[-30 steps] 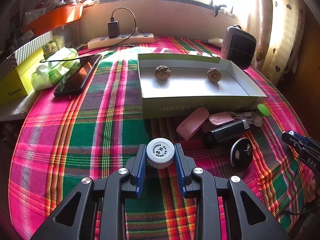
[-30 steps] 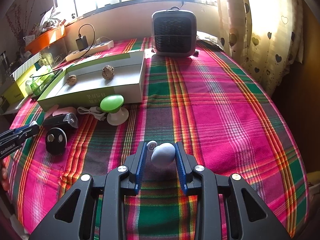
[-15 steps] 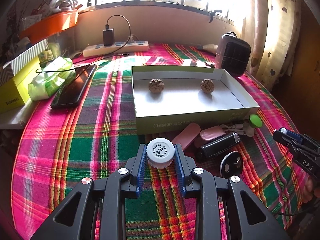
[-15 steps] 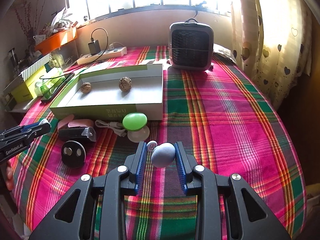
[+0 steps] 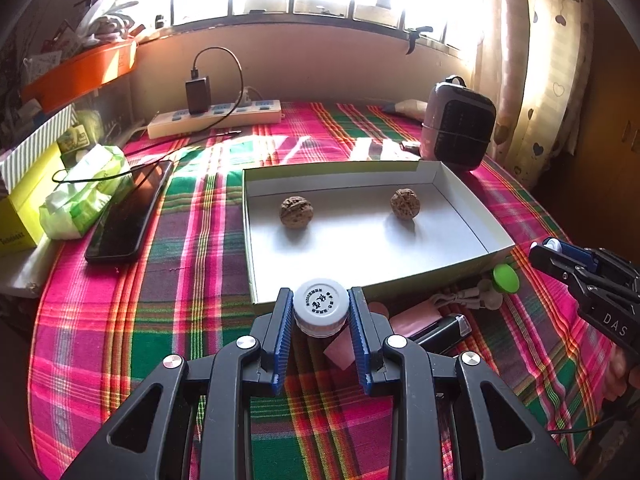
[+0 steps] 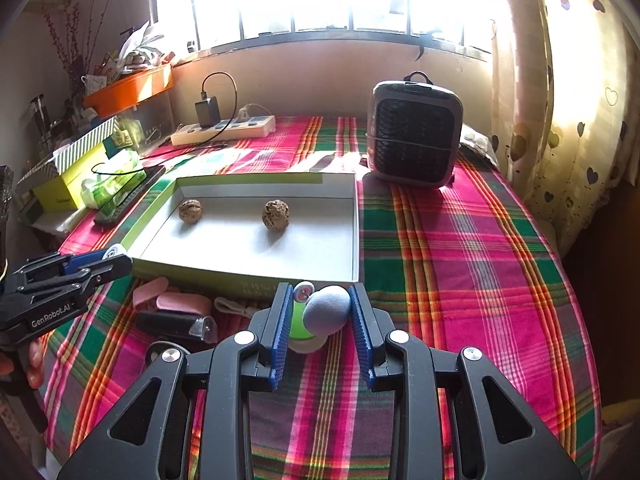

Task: Organize objects
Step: 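Carry the knob and jar into the box lid and open both grippers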

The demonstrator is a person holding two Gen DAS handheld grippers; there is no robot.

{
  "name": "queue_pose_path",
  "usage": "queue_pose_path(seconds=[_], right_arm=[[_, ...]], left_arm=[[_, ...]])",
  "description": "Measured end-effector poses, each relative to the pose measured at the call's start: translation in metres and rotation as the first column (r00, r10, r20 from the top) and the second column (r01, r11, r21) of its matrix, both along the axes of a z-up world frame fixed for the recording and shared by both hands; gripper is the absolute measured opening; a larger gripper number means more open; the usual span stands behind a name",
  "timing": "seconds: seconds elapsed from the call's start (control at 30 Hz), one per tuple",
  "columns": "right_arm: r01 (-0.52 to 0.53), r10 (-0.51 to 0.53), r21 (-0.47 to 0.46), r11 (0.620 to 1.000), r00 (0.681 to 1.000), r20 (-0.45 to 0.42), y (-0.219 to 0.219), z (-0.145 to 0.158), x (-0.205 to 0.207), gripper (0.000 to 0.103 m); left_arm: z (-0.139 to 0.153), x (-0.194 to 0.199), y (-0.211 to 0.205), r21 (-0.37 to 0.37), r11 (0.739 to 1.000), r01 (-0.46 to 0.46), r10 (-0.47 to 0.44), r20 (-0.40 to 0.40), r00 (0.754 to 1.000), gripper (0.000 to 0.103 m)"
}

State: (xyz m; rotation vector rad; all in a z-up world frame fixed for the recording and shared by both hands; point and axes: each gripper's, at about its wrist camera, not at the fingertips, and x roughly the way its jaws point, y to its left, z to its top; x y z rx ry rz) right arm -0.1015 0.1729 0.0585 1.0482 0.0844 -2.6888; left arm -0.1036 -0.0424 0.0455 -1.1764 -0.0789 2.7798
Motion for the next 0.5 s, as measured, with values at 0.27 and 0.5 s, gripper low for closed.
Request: queue_pose_path(seconds=[0.27, 0.5], right_arm=[[-0.014, 0.015, 0.025, 1.000, 1.000, -0.022, -0.012, 0.011, -0.024, 0.030], [-0.021, 0.023, 0.050, 0.999, 0.999, -0.035, -0.022, 0.015, -0.048, 0.030]], left_arm=[[0.010, -0.026, 0.007, -0.011, 1.000, 0.025, -0.025, -0.013, 1.000, 0.025], [0.014, -0.051, 0.013, -0.020, 0.999, 0.038, -0.039, -0.012, 0.999, 0.025]])
